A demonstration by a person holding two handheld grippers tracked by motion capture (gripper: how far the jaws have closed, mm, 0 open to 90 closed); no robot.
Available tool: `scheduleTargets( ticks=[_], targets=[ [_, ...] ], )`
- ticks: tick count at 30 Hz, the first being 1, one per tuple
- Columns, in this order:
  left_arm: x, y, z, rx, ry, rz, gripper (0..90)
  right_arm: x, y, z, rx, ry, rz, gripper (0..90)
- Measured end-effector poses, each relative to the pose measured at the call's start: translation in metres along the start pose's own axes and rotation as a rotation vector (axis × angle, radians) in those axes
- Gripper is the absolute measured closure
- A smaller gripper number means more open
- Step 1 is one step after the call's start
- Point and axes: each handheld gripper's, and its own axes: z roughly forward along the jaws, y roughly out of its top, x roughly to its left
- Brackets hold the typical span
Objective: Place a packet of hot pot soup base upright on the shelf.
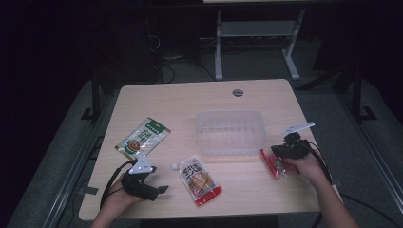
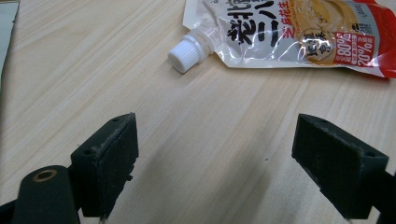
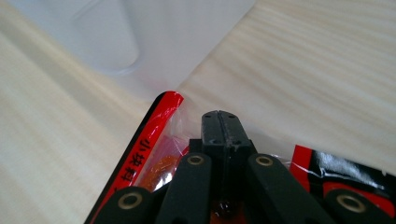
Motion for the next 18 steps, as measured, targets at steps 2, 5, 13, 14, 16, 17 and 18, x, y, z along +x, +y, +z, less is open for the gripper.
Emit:
scheduleTargets(
  ticks=[2, 5, 13, 14, 16, 17, 18],
  targets=[
    [0.000, 0.000, 0.000, -0.001, 0.000, -0.001, 14.1, 0.003, -0.005, -0.003, 0.001, 0.015, -0.001, 89.8],
    [0.000, 0.000, 0.000, 0.000, -0.001, -0.002, 14.1, 0.010, -0.012, -0.007, 0.004, 0.036, -0.007, 89.8],
    [-0.002, 0.002, -0.001, -0.002, -0.007, 0.011, 14.2, 0.004, -0.021, -0.040, -0.049, -0.058, -0.019, 89.8],
    [-0.003, 0.002, -0.001, -0.003, -0.010, 0.013, 14.1, -0.001, -0.022, -0.045, -0.053, -0.079, -0.009, 89.8],
    [-0.003, 0.002, 0.000, 0.001, -0.014, 0.012, 14.2, -0.014, -0.027, -0.052, -0.067, -0.121, 0.013, 89.7],
    [-0.004, 0.002, 0.000, 0.001, -0.014, 0.014, 14.2, -0.020, -0.030, -0.055, -0.071, -0.134, 0.026, 89.8],
    [-0.004, 0.002, 0.001, 0.000, -0.015, 0.018, 14.2, -0.024, -0.032, -0.056, -0.072, -0.136, 0.037, 89.8]
  ],
)
